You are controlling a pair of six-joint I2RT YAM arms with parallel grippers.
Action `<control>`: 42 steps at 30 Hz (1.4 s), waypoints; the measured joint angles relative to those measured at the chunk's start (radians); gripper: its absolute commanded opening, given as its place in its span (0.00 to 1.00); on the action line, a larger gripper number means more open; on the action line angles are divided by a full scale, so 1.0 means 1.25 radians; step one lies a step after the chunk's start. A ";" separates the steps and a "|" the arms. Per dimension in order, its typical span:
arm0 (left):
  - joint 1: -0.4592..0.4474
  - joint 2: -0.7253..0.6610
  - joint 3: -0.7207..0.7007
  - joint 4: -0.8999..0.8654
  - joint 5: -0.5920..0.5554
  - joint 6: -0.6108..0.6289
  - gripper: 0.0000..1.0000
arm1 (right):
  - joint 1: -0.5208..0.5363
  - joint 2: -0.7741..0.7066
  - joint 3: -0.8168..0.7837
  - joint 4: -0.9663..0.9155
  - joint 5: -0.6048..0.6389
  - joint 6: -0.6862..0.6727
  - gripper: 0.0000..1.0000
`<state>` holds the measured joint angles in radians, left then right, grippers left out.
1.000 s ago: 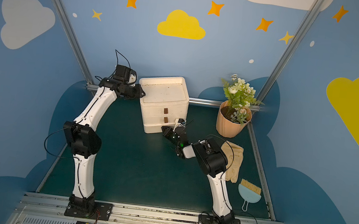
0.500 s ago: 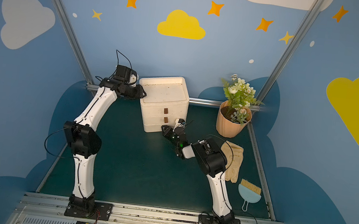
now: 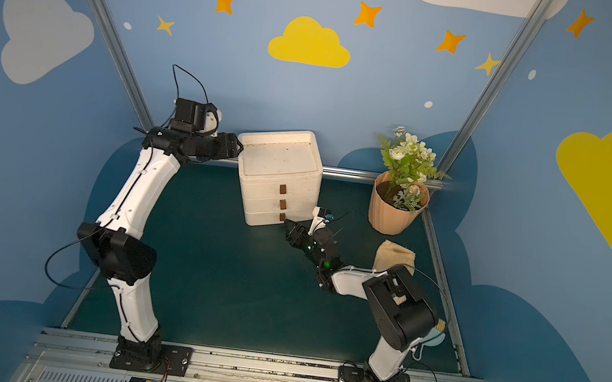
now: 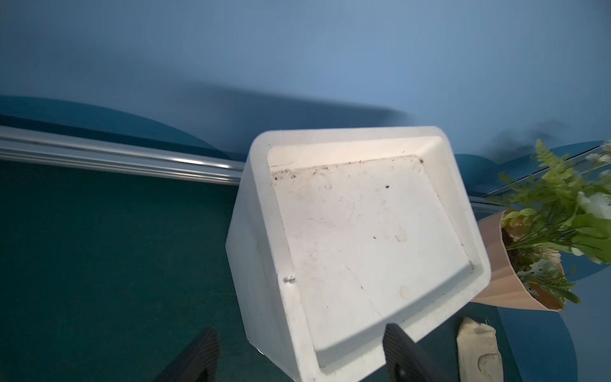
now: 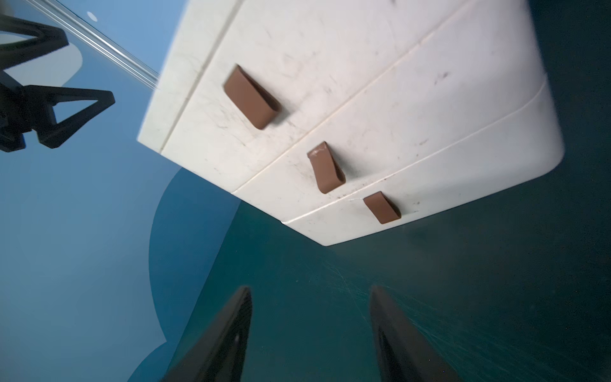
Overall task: Place the umbrella in the drawer by color
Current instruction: Reset both arms
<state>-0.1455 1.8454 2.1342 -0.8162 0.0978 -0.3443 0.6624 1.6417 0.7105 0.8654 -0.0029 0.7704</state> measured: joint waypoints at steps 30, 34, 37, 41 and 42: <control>0.010 -0.827 -1.166 0.532 -0.402 0.038 1.00 | -0.387 -0.736 -0.101 -0.752 0.204 -0.483 0.98; 0.010 -0.762 -1.213 0.578 -0.412 0.071 1.00 | -0.457 -0.678 -0.248 -0.615 0.211 -0.504 0.98; 0.015 -0.712 -1.227 0.620 -0.420 0.089 1.00 | -0.515 -0.587 -0.300 -0.545 0.203 -0.500 0.98; 0.024 -0.639 -1.241 0.675 -0.429 0.110 1.00 | -0.547 -0.474 -0.299 -0.459 0.184 -0.507 0.98; 0.026 -0.619 -1.246 0.692 -0.428 0.115 1.00 | -0.549 -0.451 -0.299 -0.436 0.176 -0.513 0.98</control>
<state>-0.1131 1.0721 0.5762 0.0490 -0.4377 -0.2008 -0.0238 1.0782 0.3367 0.3202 0.2173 0.1287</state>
